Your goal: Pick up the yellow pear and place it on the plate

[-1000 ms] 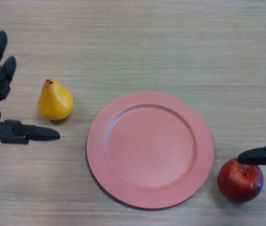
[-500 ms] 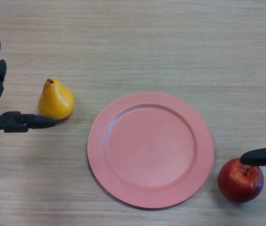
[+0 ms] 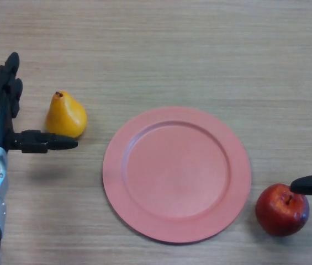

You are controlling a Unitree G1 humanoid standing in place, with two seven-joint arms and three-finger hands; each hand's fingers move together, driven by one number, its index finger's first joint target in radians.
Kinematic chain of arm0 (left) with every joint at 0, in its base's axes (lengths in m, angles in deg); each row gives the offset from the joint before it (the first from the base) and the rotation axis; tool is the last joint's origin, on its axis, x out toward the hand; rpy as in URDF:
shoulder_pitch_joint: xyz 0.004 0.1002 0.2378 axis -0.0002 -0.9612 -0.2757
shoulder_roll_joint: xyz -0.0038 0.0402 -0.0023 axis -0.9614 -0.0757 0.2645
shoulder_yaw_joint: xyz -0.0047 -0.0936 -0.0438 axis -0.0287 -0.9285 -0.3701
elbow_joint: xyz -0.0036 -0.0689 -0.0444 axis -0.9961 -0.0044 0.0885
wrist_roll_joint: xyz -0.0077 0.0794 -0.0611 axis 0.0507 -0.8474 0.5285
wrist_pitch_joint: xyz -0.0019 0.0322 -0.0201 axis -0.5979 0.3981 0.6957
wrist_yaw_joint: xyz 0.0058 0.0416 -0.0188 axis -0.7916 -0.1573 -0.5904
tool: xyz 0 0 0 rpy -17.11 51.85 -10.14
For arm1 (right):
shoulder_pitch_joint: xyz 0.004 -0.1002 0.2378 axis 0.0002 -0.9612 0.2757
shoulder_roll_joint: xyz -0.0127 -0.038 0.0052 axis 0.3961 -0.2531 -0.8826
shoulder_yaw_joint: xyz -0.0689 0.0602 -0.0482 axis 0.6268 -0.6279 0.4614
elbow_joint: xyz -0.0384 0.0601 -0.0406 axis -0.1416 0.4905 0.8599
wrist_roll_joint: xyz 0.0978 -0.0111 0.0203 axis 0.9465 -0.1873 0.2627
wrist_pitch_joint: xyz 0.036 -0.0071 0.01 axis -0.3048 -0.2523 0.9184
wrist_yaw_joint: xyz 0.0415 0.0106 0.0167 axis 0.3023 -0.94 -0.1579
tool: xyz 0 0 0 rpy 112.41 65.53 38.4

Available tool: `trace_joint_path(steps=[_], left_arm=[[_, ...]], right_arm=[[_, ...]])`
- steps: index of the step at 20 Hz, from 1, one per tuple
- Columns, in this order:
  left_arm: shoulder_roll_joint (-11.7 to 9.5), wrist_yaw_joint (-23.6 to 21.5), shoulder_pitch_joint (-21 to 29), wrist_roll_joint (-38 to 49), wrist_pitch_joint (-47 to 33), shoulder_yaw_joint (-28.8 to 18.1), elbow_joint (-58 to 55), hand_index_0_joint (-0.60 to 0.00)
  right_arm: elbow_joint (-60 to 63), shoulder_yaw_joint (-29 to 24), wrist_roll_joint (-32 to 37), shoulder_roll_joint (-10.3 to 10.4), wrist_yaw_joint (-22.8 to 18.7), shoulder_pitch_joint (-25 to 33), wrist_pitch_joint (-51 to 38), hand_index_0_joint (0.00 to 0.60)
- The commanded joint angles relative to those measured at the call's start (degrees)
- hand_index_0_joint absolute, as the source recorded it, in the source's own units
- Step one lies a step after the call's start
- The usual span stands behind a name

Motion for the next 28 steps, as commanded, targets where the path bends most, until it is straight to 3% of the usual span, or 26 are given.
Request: trace_joint_path(steps=[1,8,17,21,24,25,26,28], left_arm=[[-2.36,-2.40,4.89,-0.15,-7.25,-0.69,-0.88,0.000],[-1.17,-11.60,6.99,-9.83,-7.87,2.29,5.75,0.000],[0.65,-12.33,9.60,-13.26,-8.26,2.34,9.92,0.000],[0.91,-17.43,9.91,-18.39,-12.33,4.00,11.36,0.000],[0.53,-21.54,9.78,-23.04,-12.14,5.70,11.84,-0.350],[0.18,-25.10,9.53,-28.13,-10.52,7.45,12.06,-0.500],[-0.31,-27.42,8.97,-34.56,-7.88,9.37,12.08,-0.600],[-0.23,-25.95,8.27,-35.53,-7.89,8.18,11.68,-0.600]], right_arm=[[-2.48,-4.35,-0.85,-2.05,0.14,1.29,-6.78,0.000],[-1.22,-4.71,-1.21,-2.05,-0.03,1.20,-8.26,0.000],[-2.00,-5.62,-1.16,-2.09,0.78,0.53,-7.65,0.000],[-3.08,-6.79,-0.92,-2.13,0.76,0.41,-6.81,0.000],[-2.97,-6.83,-1.65,-2.10,0.71,0.21,-7.48,0.000],[-2.86,-6.82,-2.32,-2.13,0.71,0.14,-7.94,0.000],[-3.03,-6.80,-2.59,-2.08,1.04,-0.01,-7.96,0.000],[-2.94,-6.53,-3.19,-1.97,1.22,-0.11,-8.36,0.000]])
